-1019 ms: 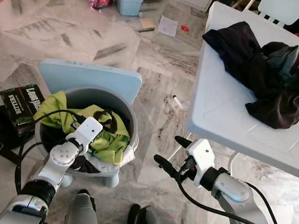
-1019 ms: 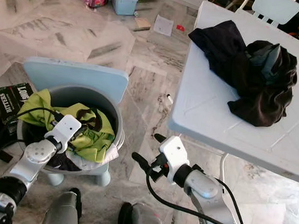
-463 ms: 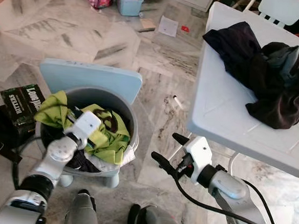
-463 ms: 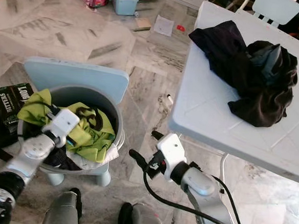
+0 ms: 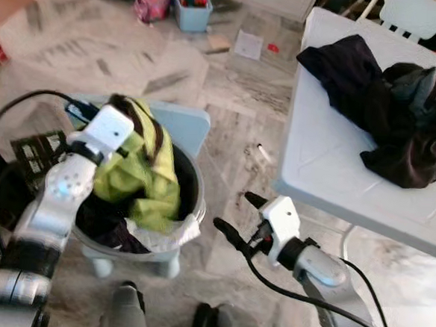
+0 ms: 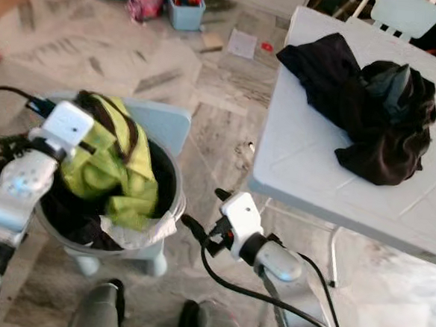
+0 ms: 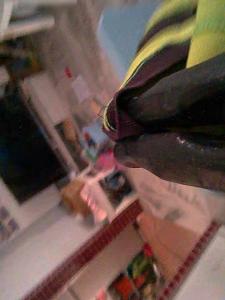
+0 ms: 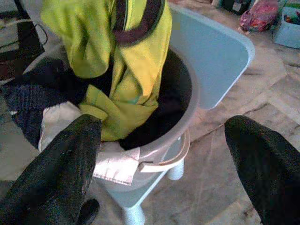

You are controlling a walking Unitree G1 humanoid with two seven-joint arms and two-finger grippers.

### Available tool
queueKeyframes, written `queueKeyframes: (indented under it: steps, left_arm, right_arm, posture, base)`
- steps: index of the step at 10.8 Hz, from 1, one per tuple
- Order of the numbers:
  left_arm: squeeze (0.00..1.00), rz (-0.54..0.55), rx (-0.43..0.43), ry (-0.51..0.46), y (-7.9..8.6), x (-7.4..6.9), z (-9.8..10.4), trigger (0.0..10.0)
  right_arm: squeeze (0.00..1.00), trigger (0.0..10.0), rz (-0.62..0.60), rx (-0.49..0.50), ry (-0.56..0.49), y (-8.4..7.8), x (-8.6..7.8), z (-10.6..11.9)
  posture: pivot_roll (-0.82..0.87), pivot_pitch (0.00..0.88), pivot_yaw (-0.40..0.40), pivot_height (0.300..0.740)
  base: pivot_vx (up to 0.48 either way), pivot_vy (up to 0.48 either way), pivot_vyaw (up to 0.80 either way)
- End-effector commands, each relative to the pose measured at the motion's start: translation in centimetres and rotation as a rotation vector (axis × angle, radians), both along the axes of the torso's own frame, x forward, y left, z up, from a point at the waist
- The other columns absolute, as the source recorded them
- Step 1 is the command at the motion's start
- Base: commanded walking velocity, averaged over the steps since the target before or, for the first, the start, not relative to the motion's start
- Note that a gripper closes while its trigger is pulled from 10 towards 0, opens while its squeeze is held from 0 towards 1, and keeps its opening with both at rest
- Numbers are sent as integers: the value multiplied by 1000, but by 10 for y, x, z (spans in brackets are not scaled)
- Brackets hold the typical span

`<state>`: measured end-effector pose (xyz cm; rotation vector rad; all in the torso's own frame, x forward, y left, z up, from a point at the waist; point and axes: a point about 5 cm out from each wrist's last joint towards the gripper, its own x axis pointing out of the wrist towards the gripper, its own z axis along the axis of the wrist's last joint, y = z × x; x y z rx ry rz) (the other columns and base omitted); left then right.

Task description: Hang hanger

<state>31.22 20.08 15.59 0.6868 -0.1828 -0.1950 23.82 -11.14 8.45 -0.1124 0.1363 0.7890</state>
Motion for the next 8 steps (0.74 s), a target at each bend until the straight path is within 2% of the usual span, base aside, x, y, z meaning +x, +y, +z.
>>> queueKeyframes:
  steps: [1,2,4,5,6,7,8]
  left_arm:
    - [0,-55,0,98,-11,-10,-12,0]
    - [0,-66,-16,197,-15,-26,-23,0]
    - [0,-142,27,469,-26,-65,-49,0]
    - [0,-130,21,534,-28,-71,-52,353]
    - [1000,-165,39,654,-33,-80,-64,10000]
    - [1000,-193,64,731,-35,-86,-70,10000]
    - [1000,-209,104,735,-36,-87,-71,10000]
  right_arm:
    - [0,10000,-24,-14,5,-5,0,-4]
    - [0,10000,-28,-11,7,-5,1,-5]
    - [0,10000,-31,-4,9,-6,3,-7]
    - [0,10000,-29,-3,9,-6,3,-8]
    - [0,10000,-19,-7,7,-3,5,-8]
    - [0,10000,-19,-9,3,-3,5,-8]
    - [0,10000,-21,-10,3,-3,5,-9]
  posture:
    - [3,115,-121,740]
    - [7,116,-118,740]
    - [19,121,-121,740]
    - [24,121,-123,740]
    - [24,121,-123,740]
    - [19,118,-125,740]
    - [17,120,-123,740]
  base:
    - [0,0,0]
    - [0,0,0]
    - [0,0,0]
    - [0,0,0]
    - [0,0,0]
    - [0,0,0]
    - [0,0,0]
